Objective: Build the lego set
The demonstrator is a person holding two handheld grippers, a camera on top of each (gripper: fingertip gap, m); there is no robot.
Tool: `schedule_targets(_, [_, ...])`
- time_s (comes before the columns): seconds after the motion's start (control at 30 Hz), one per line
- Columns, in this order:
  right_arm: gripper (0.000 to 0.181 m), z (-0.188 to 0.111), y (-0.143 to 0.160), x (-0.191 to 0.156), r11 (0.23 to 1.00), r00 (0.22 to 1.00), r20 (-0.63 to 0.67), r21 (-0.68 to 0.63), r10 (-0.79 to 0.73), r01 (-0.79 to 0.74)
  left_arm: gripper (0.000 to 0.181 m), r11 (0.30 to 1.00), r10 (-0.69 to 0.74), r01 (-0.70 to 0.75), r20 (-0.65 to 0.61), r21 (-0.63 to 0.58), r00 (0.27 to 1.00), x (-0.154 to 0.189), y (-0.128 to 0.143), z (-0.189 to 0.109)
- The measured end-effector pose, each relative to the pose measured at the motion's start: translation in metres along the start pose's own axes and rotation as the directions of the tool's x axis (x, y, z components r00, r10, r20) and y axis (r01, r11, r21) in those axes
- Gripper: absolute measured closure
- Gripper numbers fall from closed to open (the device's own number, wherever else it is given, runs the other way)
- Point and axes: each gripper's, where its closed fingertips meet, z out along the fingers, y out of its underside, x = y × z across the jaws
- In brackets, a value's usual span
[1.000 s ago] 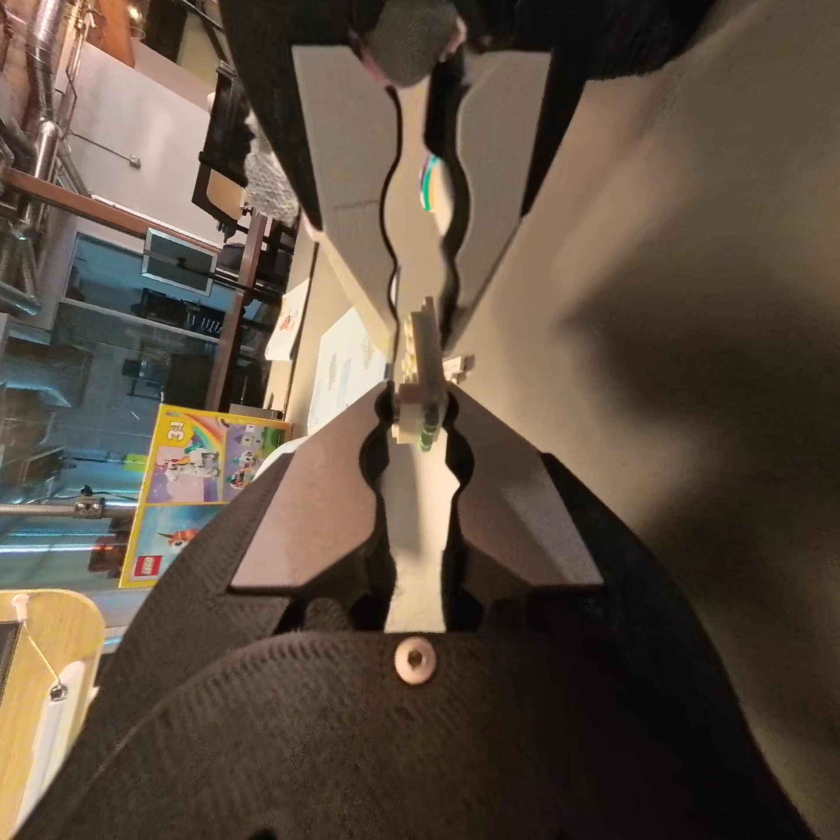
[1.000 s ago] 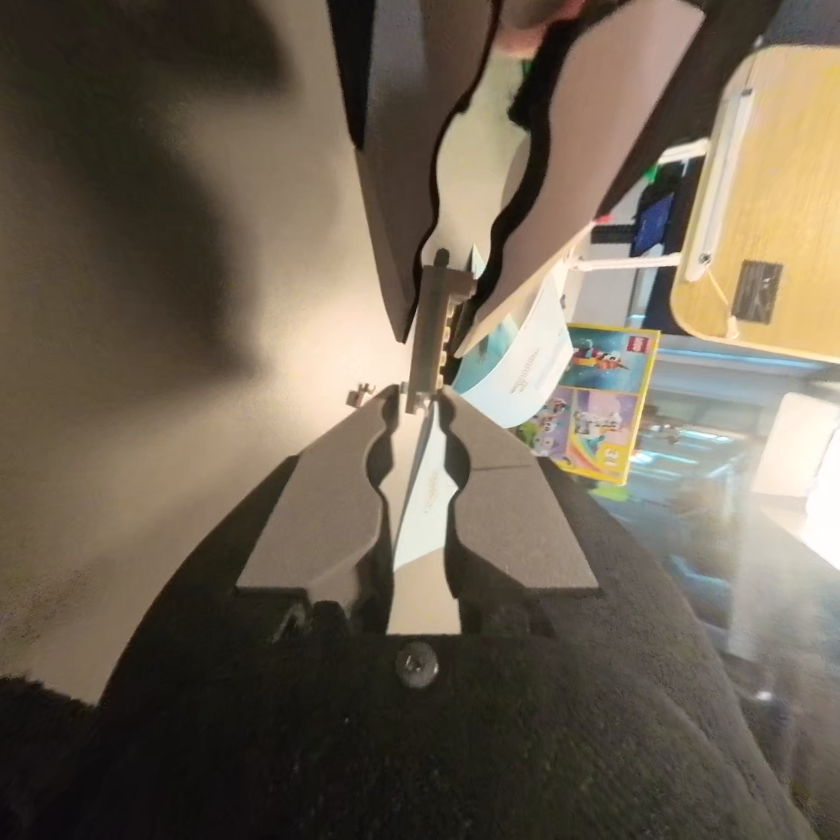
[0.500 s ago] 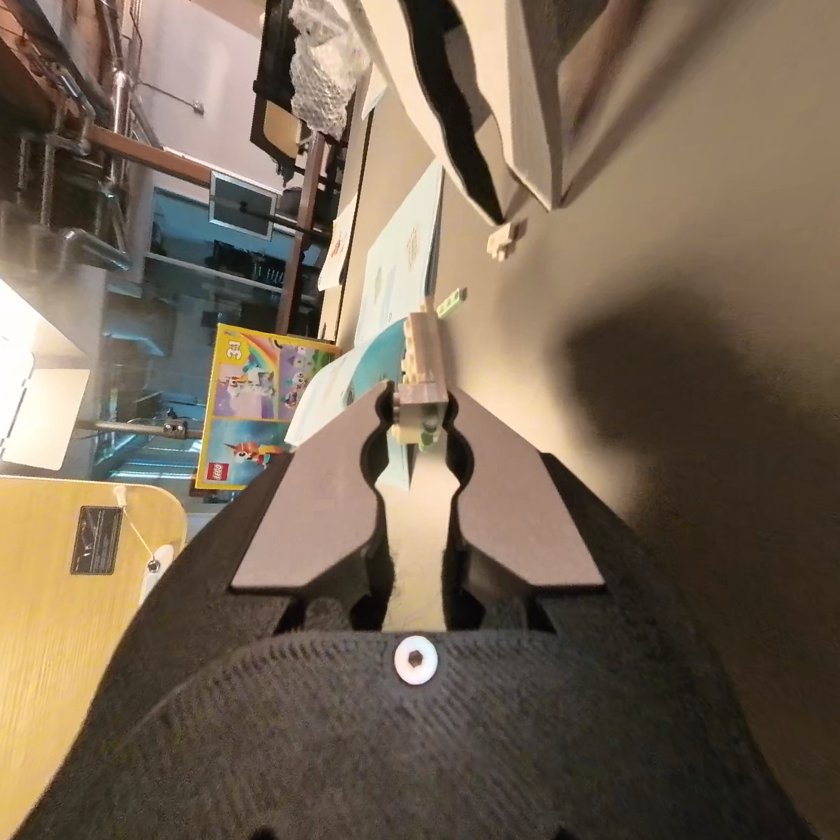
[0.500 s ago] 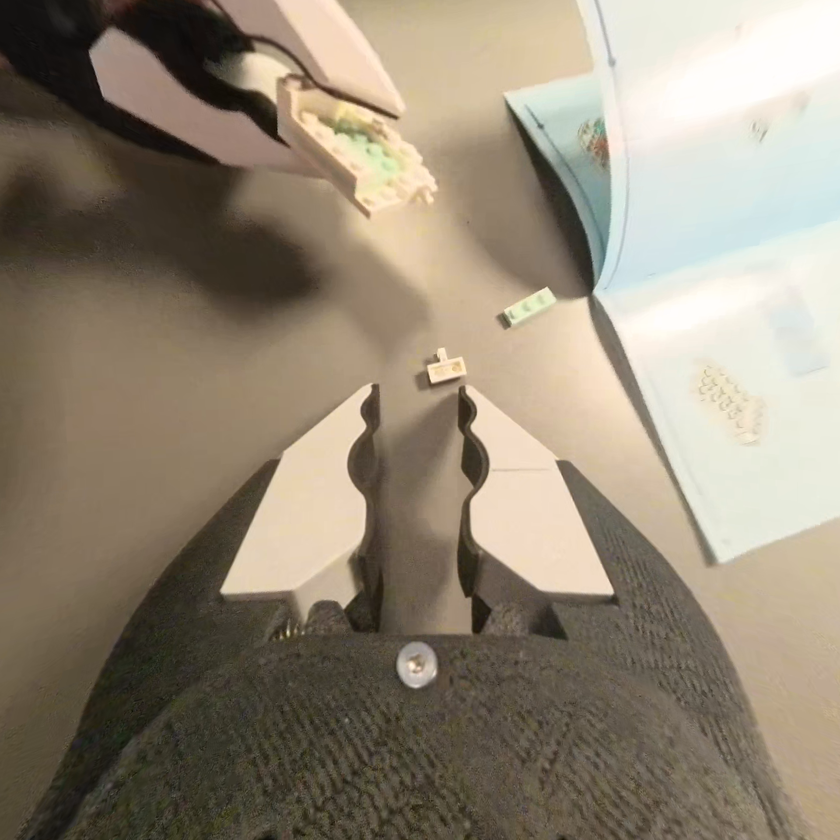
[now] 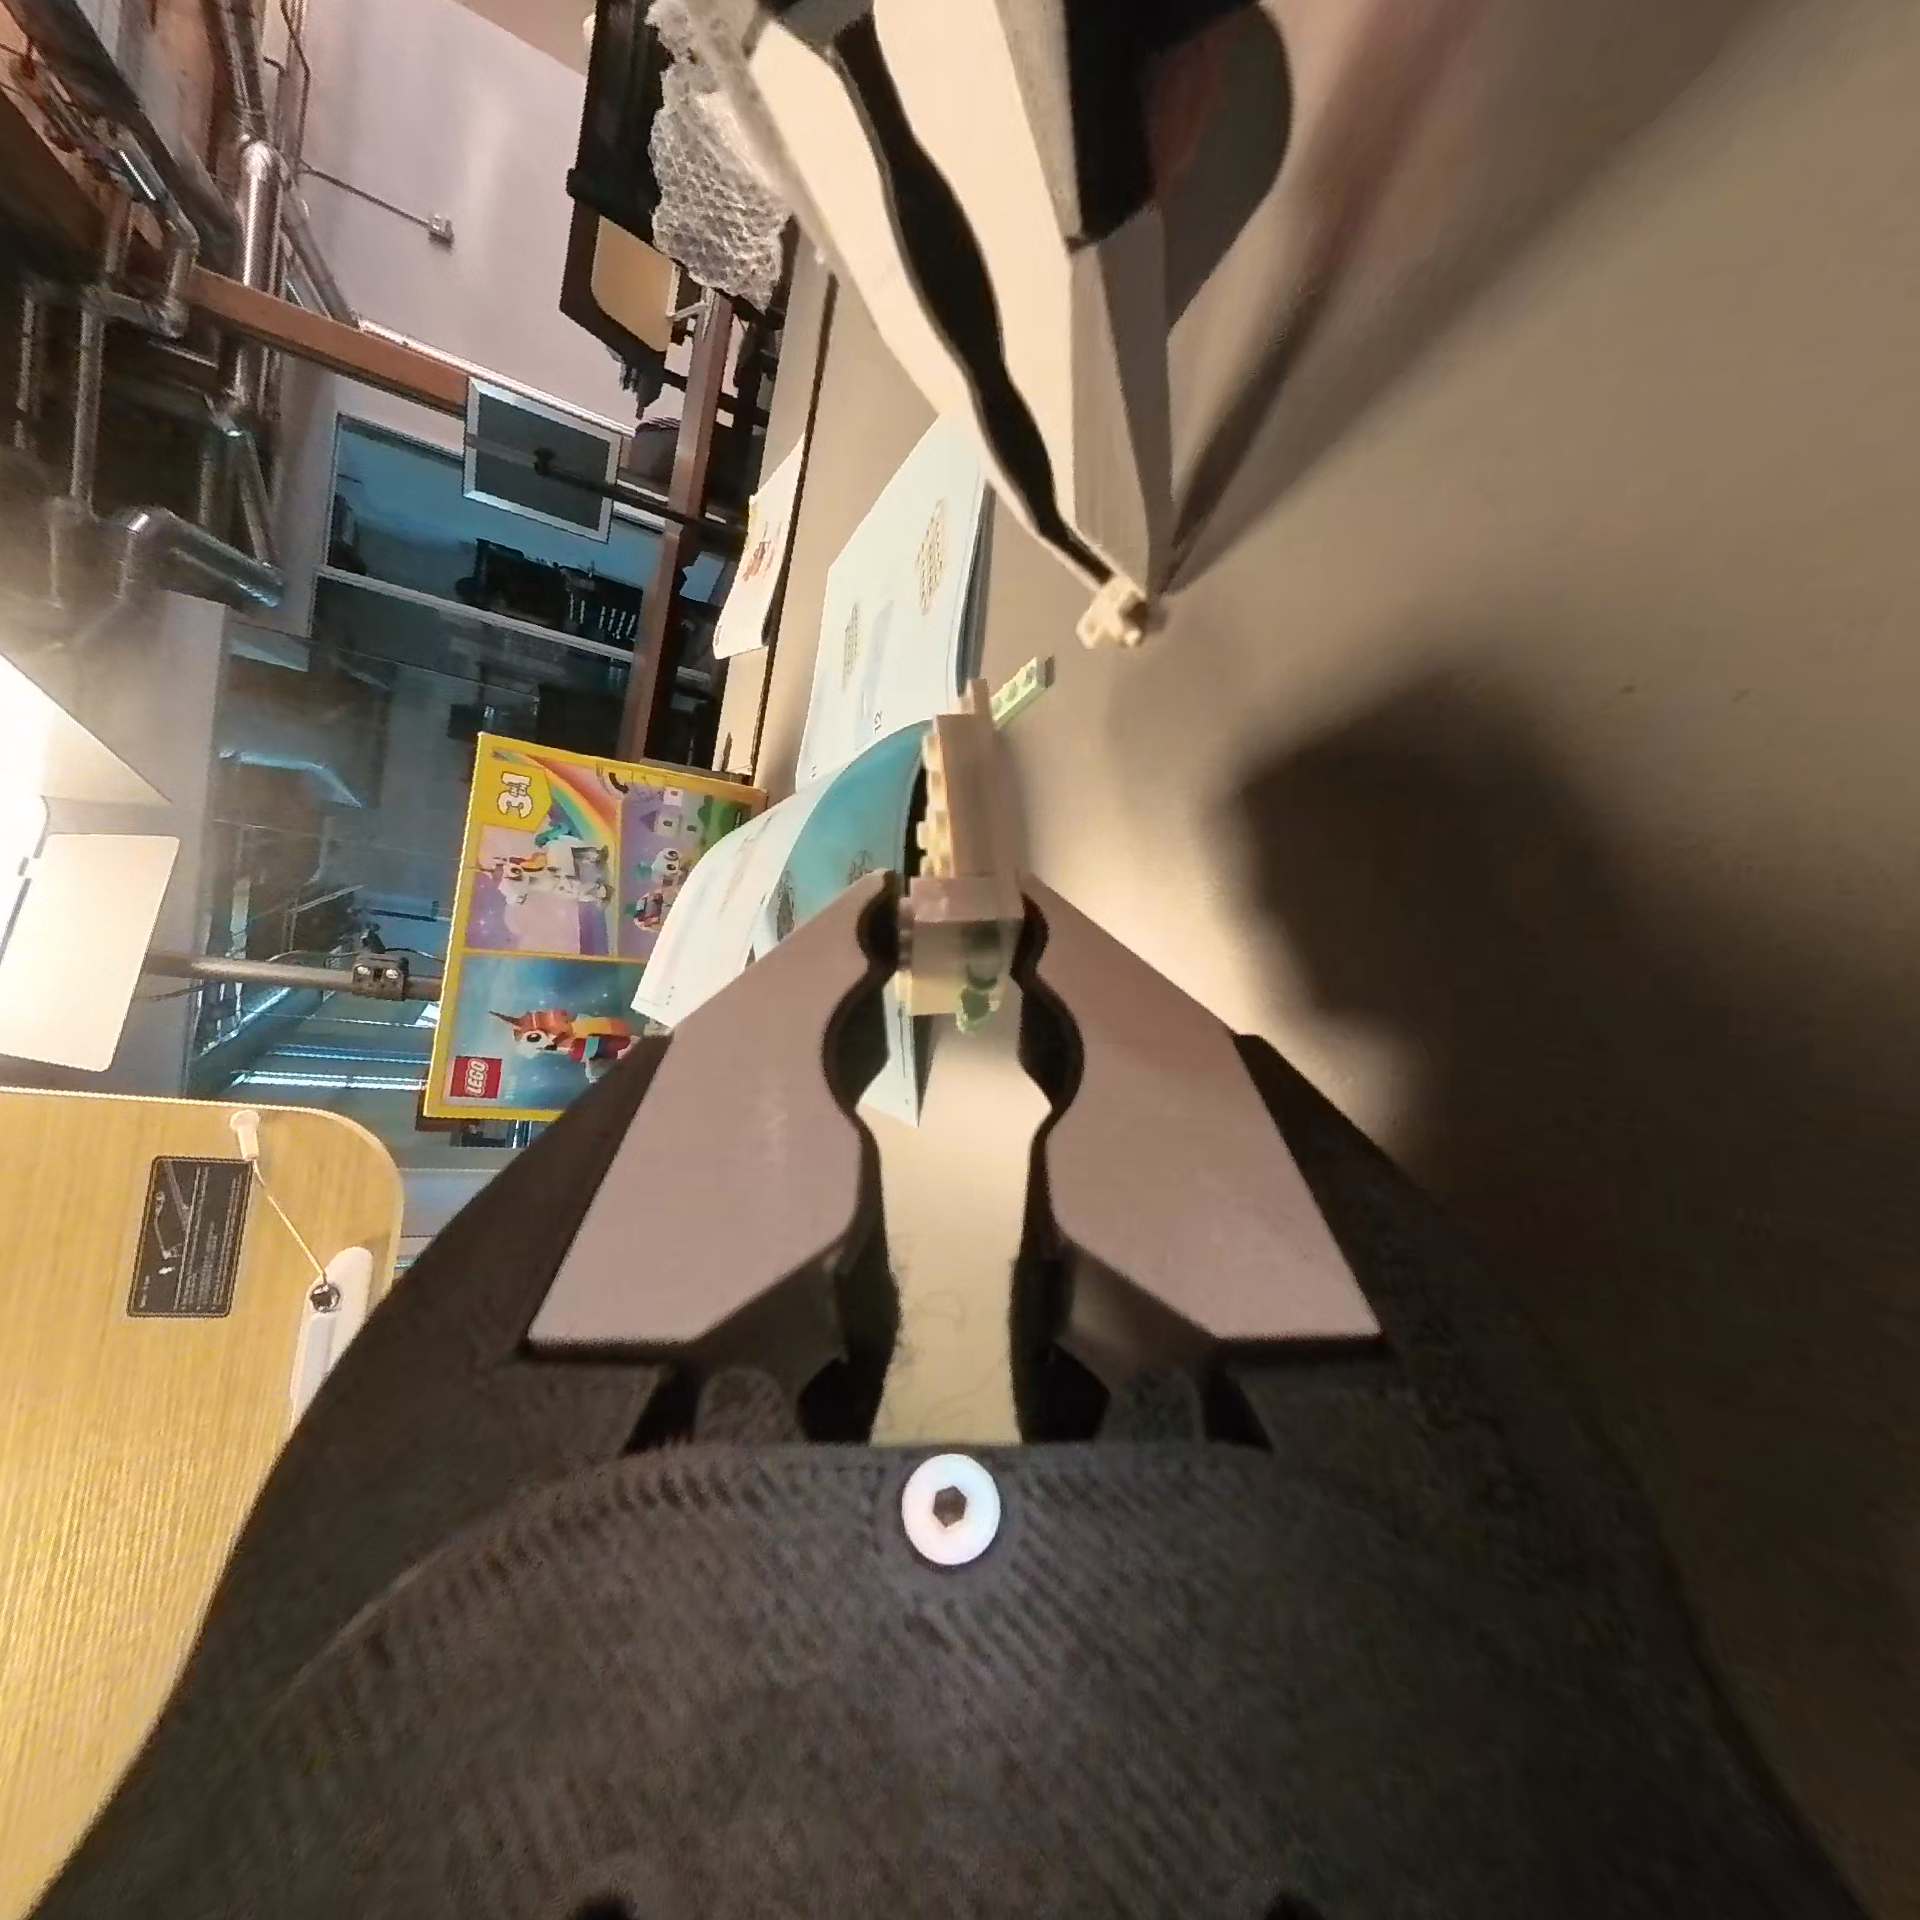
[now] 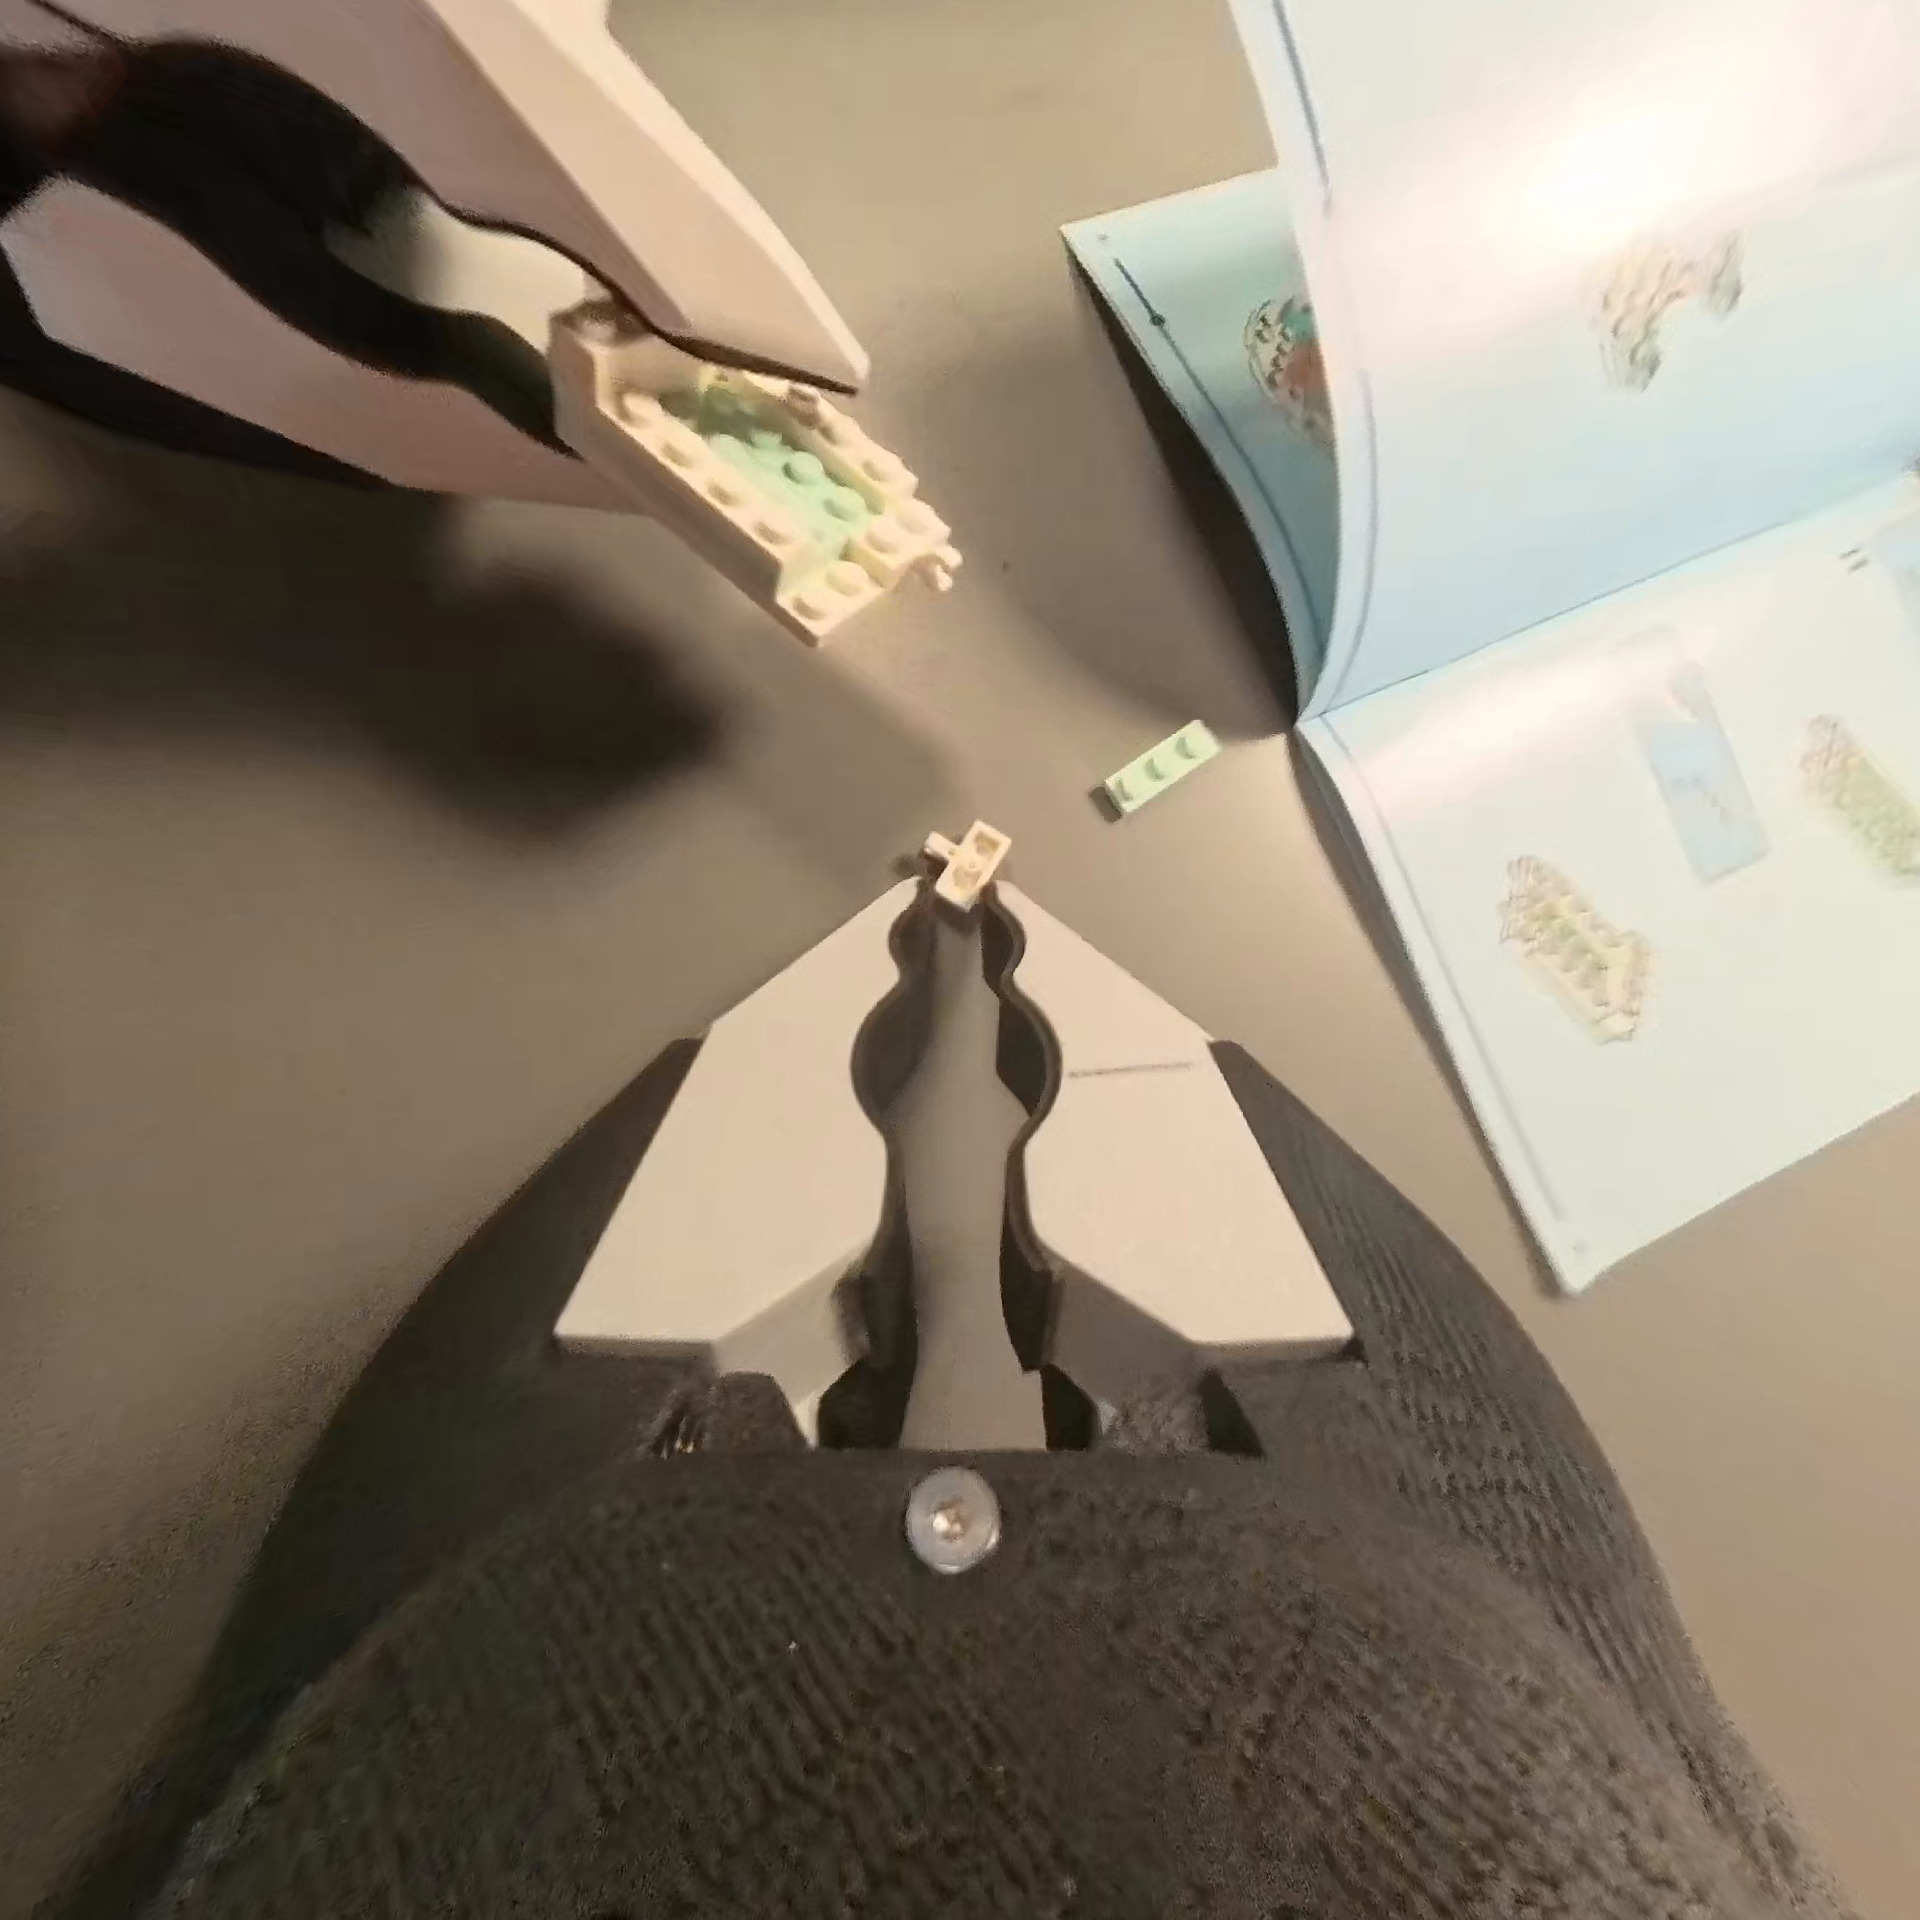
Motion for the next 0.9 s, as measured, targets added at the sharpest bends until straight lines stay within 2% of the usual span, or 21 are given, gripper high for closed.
schedule_targets(0.1, [0.175,-0.003,-0.001,0.012,0.963,0.954,-0.135,-0.047,-0.269,0.265,0.163,1.000,0.003,-0.003,-0.002,0.002,1.000,0.001,-0.001,0.000])
schedule_targets(0.13, [0.175,-0.005,-0.002,0.016,0.919,0.900,-0.186,-0.081,-0.394,0.385,0.163,1.000,0.002,-0.002,-0.001,0.003,1.000,0.001,-0.001,0.000])
schedule_targets(0.17, [0.175,-0.008,-0.003,0.016,0.841,0.814,-0.213,-0.128,-0.540,0.525,0.163,1.000,0.000,0.000,0.000,0.003,1.000,0.000,-0.001,0.000])
schedule_targets(0.2, [0.175,-0.012,-0.004,0.019,0.734,0.691,-0.247,-0.193,-0.679,0.651,0.163,1.000,-0.002,0.002,0.001,0.004,1.000,0.000,-0.001,0.000])
schedule_targets(0.27, [0.175,-0.016,-0.001,0.018,0.447,0.396,-0.213,-0.330,-0.893,0.831,0.163,1.000,-0.008,0.008,0.000,0.006,1.000,0.000,-0.001,-0.001])
schedule_targets(0.33, [0.174,-0.017,0.004,0.017,0.159,0.114,-0.128,-0.426,-0.985,0.891,0.163,1.000,-0.011,0.011,0.001,0.011,1.000,-0.001,-0.002,-0.001])
schedule_targets(0.43, [0.173,-0.017,0.010,0.008,-0.146,-0.169,-0.015,-0.437,-0.986,0.887,0.163,1.000,-0.010,0.010,0.000,0.017,1.000,0.000,-0.003,-0.001])
schedule_targets(0.5, [0.175,-0.019,0.011,0.000,-0.282,-0.293,0.036,-0.402,-0.955,0.871,0.163,1.000,-0.006,0.006,-0.001,0.018,1.000,0.000,-0.004,-0.001])
schedule_targets(0.6, [0.174,-0.021,0.011,-0.012,-0.392,-0.391,0.074,-0.334,-0.917,0.857,0.163,1.000,-0.004,0.004,-0.003,0.021,1.000,0.001,-0.005,-0.001])
schedule_targets(0.8, [0.164,-0.024,0.016,-0.043,-0.446,-0.438,0.086,-0.194,-0.895,0.874,0.163,1.000,-0.001,0.002,-0.006,0.024,1.000,0.001,-0.006,-0.002])
schedule_targets(0.83, [0.162,-0.026,0.016,-0.046,-0.420,-0.412,0.084,-0.176,-0.907,0.890,0.163,1.000,-0.002,0.002,-0.006,0.024,1.000,0.001,-0.006,-0.002])
schedule_targets(0.87, [0.159,-0.029,0.016,-0.048,-0.354,-0.345,0.088,-0.153,-0.935,0.922,0.163,1.000,-0.003,0.003,-0.005,0.024,1.000,0.001,-0.006,-0.002])
schedule_targets(0.9, [0.156,-0.032,0.017,-0.049,-0.241,-0.229,0.098,-0.127,-0.968,0.962,0.163,1.000,-0.004,0.004,-0.004,0.024,1.000,0.001,-0.006,-0.002])
